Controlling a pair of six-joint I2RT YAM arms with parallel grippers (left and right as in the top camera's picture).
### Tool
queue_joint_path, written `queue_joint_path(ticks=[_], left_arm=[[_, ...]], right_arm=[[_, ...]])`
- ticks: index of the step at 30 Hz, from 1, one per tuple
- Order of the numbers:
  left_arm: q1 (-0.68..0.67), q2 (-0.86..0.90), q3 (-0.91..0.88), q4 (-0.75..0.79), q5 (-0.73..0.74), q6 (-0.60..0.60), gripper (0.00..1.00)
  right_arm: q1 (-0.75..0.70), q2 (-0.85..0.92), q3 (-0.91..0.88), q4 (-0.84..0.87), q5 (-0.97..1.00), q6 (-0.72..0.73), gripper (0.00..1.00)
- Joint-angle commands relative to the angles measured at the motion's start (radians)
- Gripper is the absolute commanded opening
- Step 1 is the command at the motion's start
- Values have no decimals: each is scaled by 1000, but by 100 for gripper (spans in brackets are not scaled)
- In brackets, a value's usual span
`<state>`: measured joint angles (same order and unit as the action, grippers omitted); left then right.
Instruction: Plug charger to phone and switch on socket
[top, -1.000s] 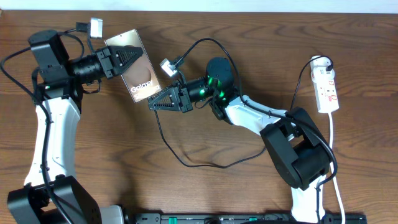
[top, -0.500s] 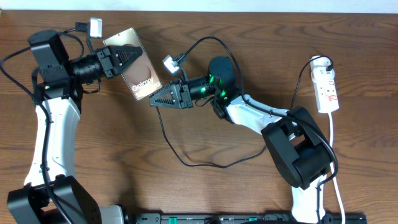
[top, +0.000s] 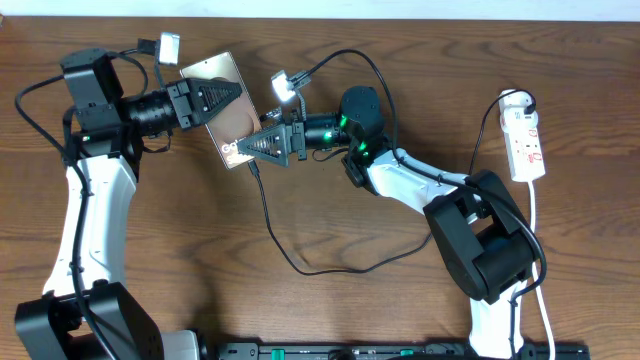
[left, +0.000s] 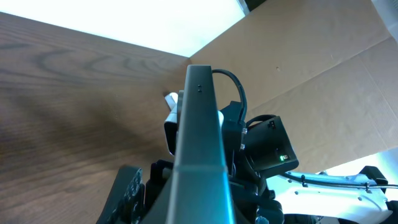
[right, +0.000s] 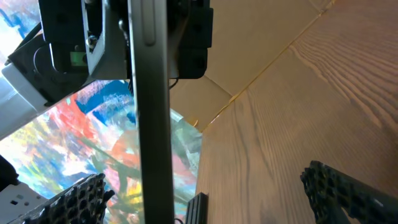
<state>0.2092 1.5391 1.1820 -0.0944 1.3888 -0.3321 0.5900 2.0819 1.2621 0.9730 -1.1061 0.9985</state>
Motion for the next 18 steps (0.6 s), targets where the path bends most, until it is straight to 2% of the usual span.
queue_joint_path(ticks=[1,11,16,18], left_arm=[[3,-7,2,-1,5,11,7],[4,-7,2,-92,-175,23,7],[5,-7,2,-192,-338,25,7],[5,-7,2,-264,-468,25,8]], right_arm=[[-5,-11,19,4,16,-13,99],[-61,-11,19,3,16,-12,99],[-102,-11,19,-21,16,-12,99],[-126,-11,19,-55,16,-12,99]])
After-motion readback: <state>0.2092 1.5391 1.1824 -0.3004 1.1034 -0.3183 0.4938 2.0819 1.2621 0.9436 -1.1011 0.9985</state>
